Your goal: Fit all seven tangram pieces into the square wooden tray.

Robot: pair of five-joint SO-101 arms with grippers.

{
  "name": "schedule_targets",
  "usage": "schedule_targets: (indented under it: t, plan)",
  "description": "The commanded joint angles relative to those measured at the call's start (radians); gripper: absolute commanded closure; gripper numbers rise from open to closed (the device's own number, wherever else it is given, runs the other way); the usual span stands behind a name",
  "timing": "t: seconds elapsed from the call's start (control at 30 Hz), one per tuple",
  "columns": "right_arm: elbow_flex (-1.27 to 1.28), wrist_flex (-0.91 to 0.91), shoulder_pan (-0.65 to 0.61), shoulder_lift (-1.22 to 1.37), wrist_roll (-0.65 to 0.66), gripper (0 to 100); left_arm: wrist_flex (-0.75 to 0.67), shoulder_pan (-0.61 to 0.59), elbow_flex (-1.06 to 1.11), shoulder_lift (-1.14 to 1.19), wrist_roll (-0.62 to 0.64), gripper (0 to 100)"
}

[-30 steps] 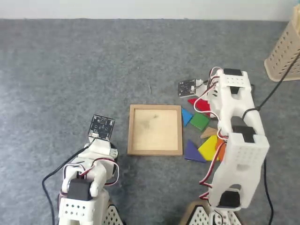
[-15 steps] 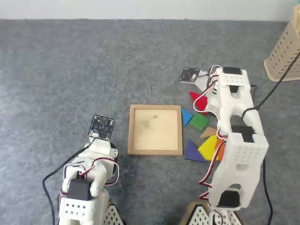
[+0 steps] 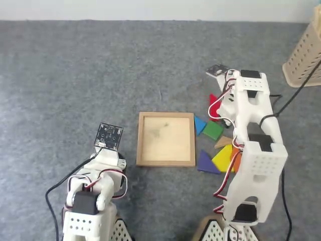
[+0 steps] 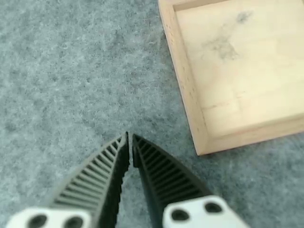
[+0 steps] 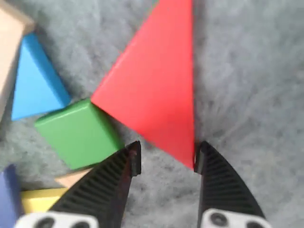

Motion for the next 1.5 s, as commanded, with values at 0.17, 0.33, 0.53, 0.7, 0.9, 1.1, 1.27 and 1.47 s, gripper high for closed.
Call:
schedule_targets:
  t: [0.17, 0.33, 0.53, 0.7, 0.9, 1.1, 1.27, 1.47]
  plan:
    - [-0.052, 0.038, -0.077, -0.153, 0.002, 68.0, 0.006, -0.002, -0.019, -0.021, 0.006, 99]
    - [-0.032, -0.038, -0.15, -0.142, -0.002, 64.5, 0.006, -0.002, -0.019, -0.021, 0.006, 99]
    - [-0.029, -0.117, -0.142, -0.047, 0.005, 64.4, 0.006, -0.002, -0.019, -0.021, 0.006, 99]
    - [-0.029, -0.157, -0.136, 0.015, 0.02, 64.3, 0.006, -0.002, -0.019, -0.021, 0.006, 99]
    - [-0.025, -0.145, -0.137, 0.041, 0.048, 64.6, 0.006, -0.002, -0.019, -0.021, 0.006, 99]
    - [-0.023, -0.041, -0.139, 0.047, 0.049, 64.7, 0.006, -0.002, -0.019, -0.021, 0.006, 99]
    - [-0.023, -0.012, -0.139, 0.054, 0.049, 64.7, 0.006, -0.002, -0.019, -0.021, 0.006, 99]
    - [0.014, -0.01, -0.139, 0.054, 0.043, 69.7, 0.006, -0.002, -0.019, -0.021, 0.006, 99]
